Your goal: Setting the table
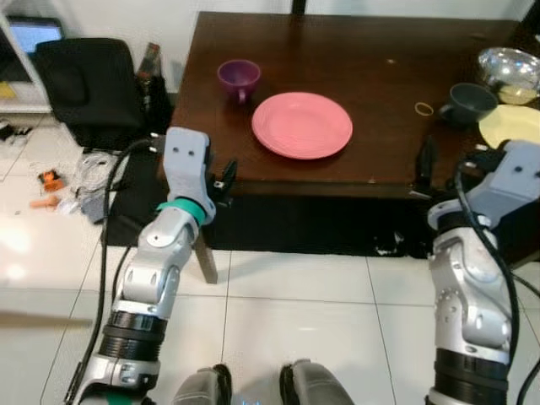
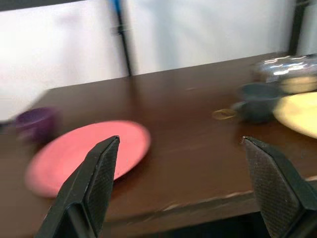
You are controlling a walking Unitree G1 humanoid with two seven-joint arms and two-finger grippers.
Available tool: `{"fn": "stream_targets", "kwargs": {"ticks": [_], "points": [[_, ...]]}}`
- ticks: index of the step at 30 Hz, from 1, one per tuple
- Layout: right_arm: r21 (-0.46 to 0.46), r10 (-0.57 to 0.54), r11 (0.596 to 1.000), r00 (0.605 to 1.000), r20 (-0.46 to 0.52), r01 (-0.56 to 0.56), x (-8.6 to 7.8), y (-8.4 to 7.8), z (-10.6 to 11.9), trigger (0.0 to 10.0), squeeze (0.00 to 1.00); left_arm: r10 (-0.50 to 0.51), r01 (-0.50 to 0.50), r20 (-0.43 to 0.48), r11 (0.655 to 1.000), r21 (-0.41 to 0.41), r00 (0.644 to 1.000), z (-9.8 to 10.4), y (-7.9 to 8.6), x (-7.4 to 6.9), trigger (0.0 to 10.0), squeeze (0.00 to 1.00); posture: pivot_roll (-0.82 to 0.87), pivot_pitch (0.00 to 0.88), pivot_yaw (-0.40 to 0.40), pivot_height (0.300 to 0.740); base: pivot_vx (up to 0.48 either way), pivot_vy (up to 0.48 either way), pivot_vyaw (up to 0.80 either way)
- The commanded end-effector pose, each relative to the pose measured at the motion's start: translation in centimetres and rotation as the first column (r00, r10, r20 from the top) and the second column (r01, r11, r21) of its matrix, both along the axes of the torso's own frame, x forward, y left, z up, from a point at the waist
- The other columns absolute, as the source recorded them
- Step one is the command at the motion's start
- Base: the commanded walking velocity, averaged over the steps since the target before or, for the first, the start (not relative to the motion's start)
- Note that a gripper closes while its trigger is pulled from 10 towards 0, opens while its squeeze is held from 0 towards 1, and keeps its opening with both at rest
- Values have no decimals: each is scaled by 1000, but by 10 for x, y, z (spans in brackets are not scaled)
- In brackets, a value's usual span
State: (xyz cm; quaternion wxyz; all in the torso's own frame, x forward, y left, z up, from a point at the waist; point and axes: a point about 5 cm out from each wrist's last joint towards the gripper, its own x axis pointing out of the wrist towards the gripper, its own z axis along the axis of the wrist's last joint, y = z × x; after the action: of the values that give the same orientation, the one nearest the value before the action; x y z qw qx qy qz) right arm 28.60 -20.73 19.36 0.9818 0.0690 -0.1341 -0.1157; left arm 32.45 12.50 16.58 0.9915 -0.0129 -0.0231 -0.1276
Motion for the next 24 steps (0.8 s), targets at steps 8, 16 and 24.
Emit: {"fn": "stream_targets", "kwargs": {"ticks": [8, 16, 24], "points": [[18, -18, 1000, 999, -29, 18, -2, -6, -6, 10000, 0, -2, 2, -27, 1000, 0, 1000, -8, -2, 0, 10000, 0, -100, 1, 67, 740, -340, 0, 0], [16, -19, 1000, 999, -42, 20, -1, -7, -6, 10000, 0, -5, 5, -26, 1000, -3, 1000, -8, -5, 1, 10000, 0, -100, 1, 63, 740, 0, 0, 0], [30, -15, 999, 999, -50, 16, 0, -9, -7, 10000, 0, -11, 11, -30, 1000, -9, 999, -8, -7, 0, 10000, 0, -99, 7, 57, 740, 0, 0, 0]]}}
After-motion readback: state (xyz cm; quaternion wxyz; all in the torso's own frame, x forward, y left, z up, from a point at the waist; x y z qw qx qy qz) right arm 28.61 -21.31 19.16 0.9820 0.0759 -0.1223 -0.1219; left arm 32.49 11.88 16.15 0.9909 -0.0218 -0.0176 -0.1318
